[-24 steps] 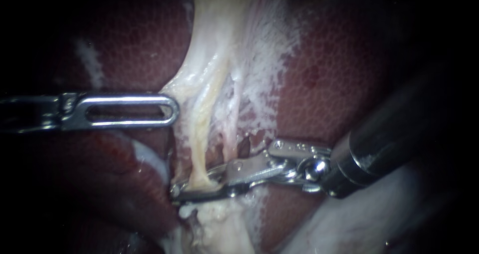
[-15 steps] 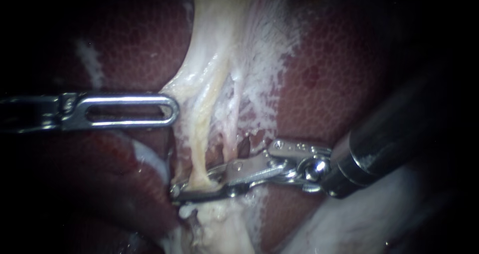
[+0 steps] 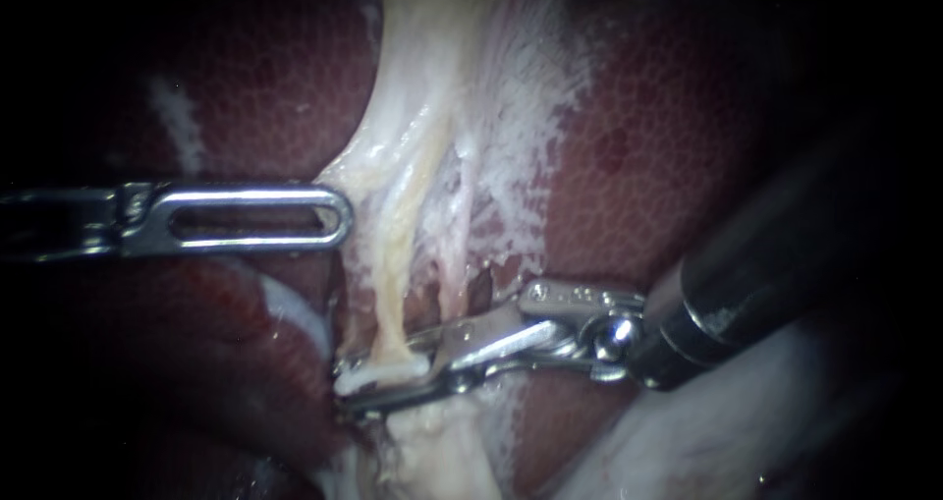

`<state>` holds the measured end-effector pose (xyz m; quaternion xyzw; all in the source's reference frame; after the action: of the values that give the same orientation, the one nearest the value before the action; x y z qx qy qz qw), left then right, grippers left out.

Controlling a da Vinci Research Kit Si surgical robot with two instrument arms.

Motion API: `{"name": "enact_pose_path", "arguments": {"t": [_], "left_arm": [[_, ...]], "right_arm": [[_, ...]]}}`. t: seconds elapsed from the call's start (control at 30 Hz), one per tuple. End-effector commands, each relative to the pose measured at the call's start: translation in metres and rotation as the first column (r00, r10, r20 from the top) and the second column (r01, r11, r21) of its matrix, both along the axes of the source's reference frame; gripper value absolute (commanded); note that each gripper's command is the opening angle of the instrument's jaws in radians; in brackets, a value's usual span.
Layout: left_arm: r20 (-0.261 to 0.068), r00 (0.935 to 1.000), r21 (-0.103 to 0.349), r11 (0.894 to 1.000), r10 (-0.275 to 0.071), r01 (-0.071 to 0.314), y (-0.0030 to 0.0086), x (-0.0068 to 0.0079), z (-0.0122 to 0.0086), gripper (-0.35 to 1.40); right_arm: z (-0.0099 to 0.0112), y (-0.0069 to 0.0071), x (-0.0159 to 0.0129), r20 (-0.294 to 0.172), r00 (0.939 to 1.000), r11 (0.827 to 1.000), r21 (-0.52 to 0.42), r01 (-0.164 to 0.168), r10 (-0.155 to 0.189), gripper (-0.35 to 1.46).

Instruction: Going back second clip left tube

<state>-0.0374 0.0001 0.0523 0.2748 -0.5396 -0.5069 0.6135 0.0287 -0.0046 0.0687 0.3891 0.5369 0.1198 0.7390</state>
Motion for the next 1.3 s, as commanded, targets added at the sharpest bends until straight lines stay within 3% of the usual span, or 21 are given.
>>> {"name": "enact_pose_path", "arguments": {"t": [0.03,0.23,0.7,1.3], "left_arm": [[0.0,1.0,0.0,1.0,0.0,0.0,0.0,0.0,0.0,-0.35],[0.0,1.0,0.0,1.0,0.0,0.0,0.0,0.0,-0.0001,-0.35],[0.0,1.0,0.0,1.0,0.0,0.0,-0.0001,0.0,-0.0001,-0.35],[0.0,1.0,0.0,1.0,0.0,0.0,-0.0001,0.0,-0.0001,-0.35]], "right_arm": [[0.0,0.0,0.0,-0.007,1.0,1.0,-0.019,-0.005,0.005,0.55],[0.0,0.0,-0.0001,-0.022,0.9997,0.998,-0.065,-0.008,0.007,0.57],[-0.0001,0.0,-0.0004,-0.09,0.9955,0.979,-0.205,0.009,-0.028,0.58],[-0.0003,0.0001,-0.0007,-0.13,0.9901,0.957,-0.291,0.013,-0.053,0.58]]}}
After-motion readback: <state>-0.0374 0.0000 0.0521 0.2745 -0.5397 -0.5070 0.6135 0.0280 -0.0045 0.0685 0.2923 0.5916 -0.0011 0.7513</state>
